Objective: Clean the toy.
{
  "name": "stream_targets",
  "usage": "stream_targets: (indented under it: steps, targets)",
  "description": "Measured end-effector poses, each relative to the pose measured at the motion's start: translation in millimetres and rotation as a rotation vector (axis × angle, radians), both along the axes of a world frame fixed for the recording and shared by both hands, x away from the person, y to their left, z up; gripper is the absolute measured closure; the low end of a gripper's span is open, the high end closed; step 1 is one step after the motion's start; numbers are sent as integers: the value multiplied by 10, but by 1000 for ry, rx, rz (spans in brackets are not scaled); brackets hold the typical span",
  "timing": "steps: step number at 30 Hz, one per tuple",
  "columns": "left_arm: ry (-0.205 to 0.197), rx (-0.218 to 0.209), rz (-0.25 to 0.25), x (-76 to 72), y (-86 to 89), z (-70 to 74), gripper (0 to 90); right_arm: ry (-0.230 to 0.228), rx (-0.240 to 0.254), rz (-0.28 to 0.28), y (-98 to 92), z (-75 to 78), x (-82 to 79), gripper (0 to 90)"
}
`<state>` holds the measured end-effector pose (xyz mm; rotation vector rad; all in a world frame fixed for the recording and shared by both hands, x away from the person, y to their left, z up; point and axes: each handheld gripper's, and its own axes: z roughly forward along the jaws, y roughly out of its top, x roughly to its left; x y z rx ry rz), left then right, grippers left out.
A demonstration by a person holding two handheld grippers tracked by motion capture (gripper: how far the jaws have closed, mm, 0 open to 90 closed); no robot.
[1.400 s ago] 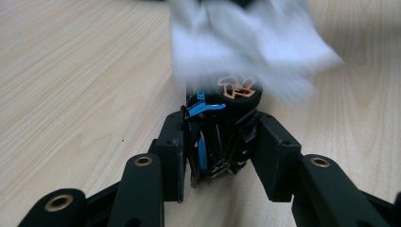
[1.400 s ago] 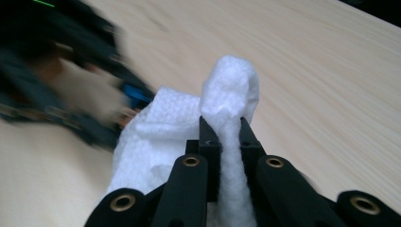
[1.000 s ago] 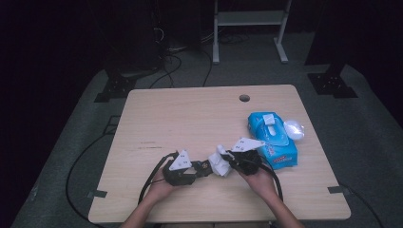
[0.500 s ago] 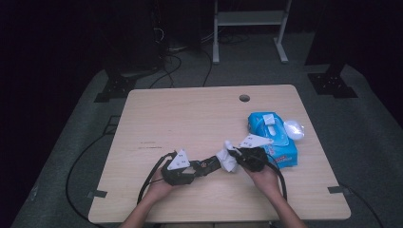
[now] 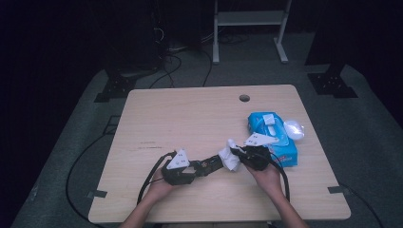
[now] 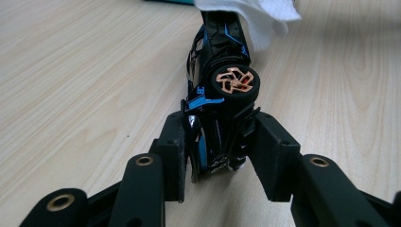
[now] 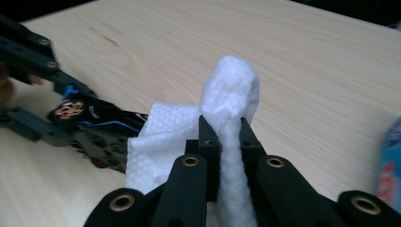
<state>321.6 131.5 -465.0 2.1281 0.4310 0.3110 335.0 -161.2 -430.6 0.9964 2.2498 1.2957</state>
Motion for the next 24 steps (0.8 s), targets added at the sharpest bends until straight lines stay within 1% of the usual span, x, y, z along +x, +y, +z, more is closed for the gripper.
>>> stream_targets:
  steps: [2,3,4,5,7,8,9,10,11,12,13,14,15,17,19,20,21,22,24]
  targets:
    - [0,-3,-1,3,-2,-2,593,-42,-54,-17,50,14,-38,850]
    - [2,-5,-1,6,0,-3,593,-41,-53,0,85,18,-55,850]
    - [4,-9,1,7,1,-5,593,-28,-36,25,130,14,-70,850]
    - [4,-8,2,8,2,-4,593,-30,-39,47,183,6,-91,849]
    - [-1,-4,1,11,15,-1,593,-65,-84,56,253,5,-120,849]
    - [1,-6,4,9,19,-2,593,-59,-85,55,241,12,-108,849]
    - [2,-6,5,8,23,-1,594,-50,-75,41,203,13,-87,850]
    - [1,-3,3,9,24,0,594,-43,-72,11,131,9,-56,849]
    - [-2,-2,-1,10,17,-1,593,-25,-34,16,57,1,-23,849]
    - [-3,0,0,12,13,0,594,2,4,4,9,-2,-4,850]
    - [2,0,2,16,12,2,594,-2,-5,-19,1,1,-10,850]
    - [4,0,1,18,15,2,594,-23,-32,-29,9,7,-21,850]
    - [1,-1,1,16,16,0,594,-34,-46,-29,23,11,-28,849]
    - [4,-4,3,17,24,1,594,-42,-53,-26,47,3,-32,850]
    - [2,-1,3,15,26,2,594,-37,-51,-25,33,3,-16,850]
    - [1,0,2,15,26,3,594,-44,-80,-49,11,-3,-4,850]
    - [3,-3,4,17,28,1,594,-43,-96,-58,-11,-16,7,850]
    - [5,-4,4,19,30,1,594,-11,-71,-63,-54,-40,17,850]
    - [8,-8,6,22,31,-1,594,2,-36,-51,-59,-49,11,850]
